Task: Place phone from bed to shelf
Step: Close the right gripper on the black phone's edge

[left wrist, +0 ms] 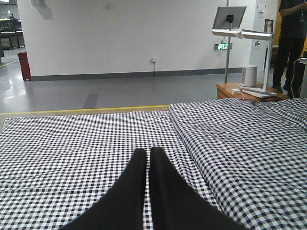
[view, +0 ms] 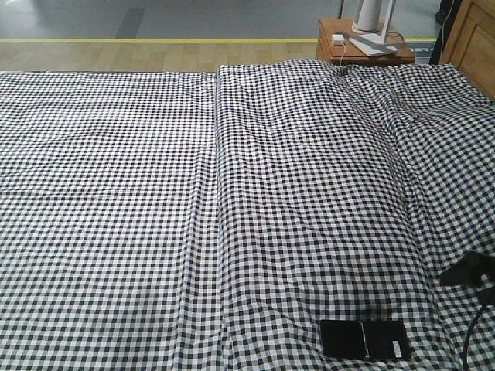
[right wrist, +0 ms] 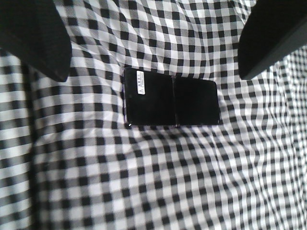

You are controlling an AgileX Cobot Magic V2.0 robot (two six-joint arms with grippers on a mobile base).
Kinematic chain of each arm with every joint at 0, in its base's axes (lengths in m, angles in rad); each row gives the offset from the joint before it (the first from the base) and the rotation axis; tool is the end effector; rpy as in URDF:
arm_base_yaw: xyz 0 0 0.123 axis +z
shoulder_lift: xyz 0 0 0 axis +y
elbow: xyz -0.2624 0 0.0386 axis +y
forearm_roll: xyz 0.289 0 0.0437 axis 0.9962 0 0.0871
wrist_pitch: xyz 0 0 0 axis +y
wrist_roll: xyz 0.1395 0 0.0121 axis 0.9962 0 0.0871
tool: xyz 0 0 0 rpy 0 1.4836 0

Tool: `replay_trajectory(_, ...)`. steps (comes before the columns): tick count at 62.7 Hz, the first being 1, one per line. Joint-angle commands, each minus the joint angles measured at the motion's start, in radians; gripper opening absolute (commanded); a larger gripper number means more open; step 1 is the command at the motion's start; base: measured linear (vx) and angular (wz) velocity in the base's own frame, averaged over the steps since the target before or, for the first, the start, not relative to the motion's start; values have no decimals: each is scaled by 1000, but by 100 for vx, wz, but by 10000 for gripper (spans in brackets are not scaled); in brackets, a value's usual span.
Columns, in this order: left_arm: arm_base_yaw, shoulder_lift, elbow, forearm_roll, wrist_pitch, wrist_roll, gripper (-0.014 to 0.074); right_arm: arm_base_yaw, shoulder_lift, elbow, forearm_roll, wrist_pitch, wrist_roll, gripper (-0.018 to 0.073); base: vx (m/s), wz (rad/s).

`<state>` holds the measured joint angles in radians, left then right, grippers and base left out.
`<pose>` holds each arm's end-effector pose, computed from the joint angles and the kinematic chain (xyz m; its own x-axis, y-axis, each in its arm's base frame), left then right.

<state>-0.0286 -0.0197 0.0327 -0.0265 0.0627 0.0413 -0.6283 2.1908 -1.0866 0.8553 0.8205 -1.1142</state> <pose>0.1664 -0.0050 0.1979 0.0120 0.0145 -0.9998 0.0301 0.9994 0.0149 0.3253 -0.1407 -0.0408 -0.9518 0.2442 -0.1857 0.1149 0.8450 0.5223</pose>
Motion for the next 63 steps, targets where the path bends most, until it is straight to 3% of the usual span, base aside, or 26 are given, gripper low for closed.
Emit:
replay_trajectory(1, -4, -7, -24, -11, -70, -9, 1, -5, 27, -19, 76, 41, -94, 651, 0, 0)
replay_trajectory(27, -4, -7, -24, -11, -70, -9, 1, -5, 305, -24, 287, 127, -335, 640, 0, 0)
replay_trajectory(43, -4, -7, -24, -11, -70, -9, 1, -3, 424, -118, 309, 232, -326, 631, 0, 0)
replay_trajectory(63, -4, -7, -24, -11, -70, -9, 1, -3, 501, -192, 301, 250, -312, 622, 0, 0)
